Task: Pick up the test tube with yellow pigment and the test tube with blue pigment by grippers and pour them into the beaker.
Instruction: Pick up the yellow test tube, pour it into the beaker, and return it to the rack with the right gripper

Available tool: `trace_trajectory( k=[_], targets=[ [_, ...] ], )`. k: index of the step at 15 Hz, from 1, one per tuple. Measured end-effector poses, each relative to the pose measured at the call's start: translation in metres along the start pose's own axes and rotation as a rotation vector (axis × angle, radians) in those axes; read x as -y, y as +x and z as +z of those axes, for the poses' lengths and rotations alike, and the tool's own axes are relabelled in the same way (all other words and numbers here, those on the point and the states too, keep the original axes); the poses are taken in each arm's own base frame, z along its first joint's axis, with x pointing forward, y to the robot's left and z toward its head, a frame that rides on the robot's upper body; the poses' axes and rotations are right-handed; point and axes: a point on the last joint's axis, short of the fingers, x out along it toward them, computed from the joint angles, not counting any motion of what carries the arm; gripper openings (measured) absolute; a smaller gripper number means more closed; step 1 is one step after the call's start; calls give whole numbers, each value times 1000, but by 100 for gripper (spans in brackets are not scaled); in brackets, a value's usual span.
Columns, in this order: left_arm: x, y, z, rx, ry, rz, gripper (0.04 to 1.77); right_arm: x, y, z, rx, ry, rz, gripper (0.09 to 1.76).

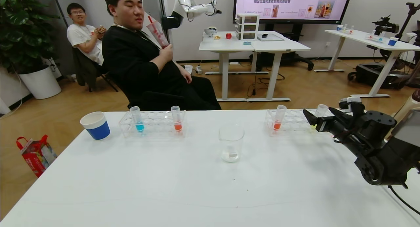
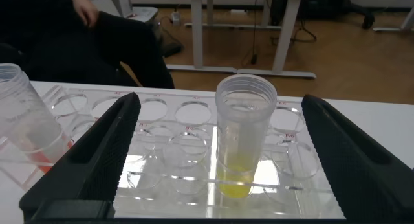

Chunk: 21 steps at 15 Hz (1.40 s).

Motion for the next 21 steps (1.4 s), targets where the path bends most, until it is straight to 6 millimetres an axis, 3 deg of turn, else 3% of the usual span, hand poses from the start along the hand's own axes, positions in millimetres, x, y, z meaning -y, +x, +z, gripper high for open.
trace_trajectory(
  k=[6,7,8,10,11,13,14,18,21],
  targets=[
    [0,0,0,0,0,0,175,6,22,-4,21,-4,9,173],
    [0,0,0,0,0,0,175,7,23,-5,22,-5,11,164],
    [0,0,0,0,0,-1,175,9,23,-5,25,-6,8,140],
    [0,0,0,0,0,-1,175,11,24,-5,27,-8,5,54],
    [0,0,0,0,0,-1,175,12,24,-5,28,-8,4,37],
    [0,0,0,0,0,0,175,12,23,-5,29,-8,4,61],
    [0,0,0,0,0,-1,175,11,23,-4,29,-9,5,50],
    [0,0,0,0,0,0,175,11,21,1,34,-12,4,51],
    [0,0,0,0,0,0,175,9,20,15,51,-18,5,51]
  ],
)
